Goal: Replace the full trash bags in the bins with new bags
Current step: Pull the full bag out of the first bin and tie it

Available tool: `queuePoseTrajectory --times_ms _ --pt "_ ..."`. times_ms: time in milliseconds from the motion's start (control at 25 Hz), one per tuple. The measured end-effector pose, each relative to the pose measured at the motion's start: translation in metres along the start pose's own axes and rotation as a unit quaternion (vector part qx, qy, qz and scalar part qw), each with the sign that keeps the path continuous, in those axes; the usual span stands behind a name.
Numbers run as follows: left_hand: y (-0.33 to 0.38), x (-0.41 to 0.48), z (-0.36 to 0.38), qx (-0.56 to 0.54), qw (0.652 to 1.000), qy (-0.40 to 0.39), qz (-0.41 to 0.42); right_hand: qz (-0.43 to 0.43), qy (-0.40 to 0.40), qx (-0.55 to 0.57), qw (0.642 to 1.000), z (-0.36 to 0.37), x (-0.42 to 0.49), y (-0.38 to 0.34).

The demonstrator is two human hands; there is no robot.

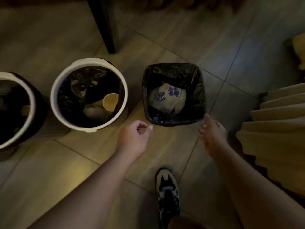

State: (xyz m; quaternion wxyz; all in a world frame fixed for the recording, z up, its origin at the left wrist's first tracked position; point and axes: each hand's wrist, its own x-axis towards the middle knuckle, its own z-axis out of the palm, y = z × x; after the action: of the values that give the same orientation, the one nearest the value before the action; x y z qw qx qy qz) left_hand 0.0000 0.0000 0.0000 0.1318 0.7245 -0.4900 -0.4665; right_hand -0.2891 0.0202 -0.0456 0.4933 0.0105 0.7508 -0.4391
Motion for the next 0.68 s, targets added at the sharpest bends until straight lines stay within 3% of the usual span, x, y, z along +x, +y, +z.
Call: queuePoseTrajectory --times_ms 120,320,480,680 --pt "-0.014 0.04 0.028 -0.132 0.991 0.016 -0.033 -0.054 -0.033 -0.073 0.995 0.008 0.035 0.017" --pt "-0.028 0.07 0.046 -0.223 0.974 0.044 0.015 -0.095 -0.107 -0.013 0.99 0.013 0.052 0.009" --pt "-0.026 0.074 0.047 -0.302 0.953 0.002 0.021 -0.062 -0.166 -0.023 0.984 0.01 0.053 -0.017" --pt "-0.037 0.081 0.051 -0.39 0.92 -0.041 -0.01 -0.085 -0.206 -0.058 0.973 0.003 0.062 -0.018"
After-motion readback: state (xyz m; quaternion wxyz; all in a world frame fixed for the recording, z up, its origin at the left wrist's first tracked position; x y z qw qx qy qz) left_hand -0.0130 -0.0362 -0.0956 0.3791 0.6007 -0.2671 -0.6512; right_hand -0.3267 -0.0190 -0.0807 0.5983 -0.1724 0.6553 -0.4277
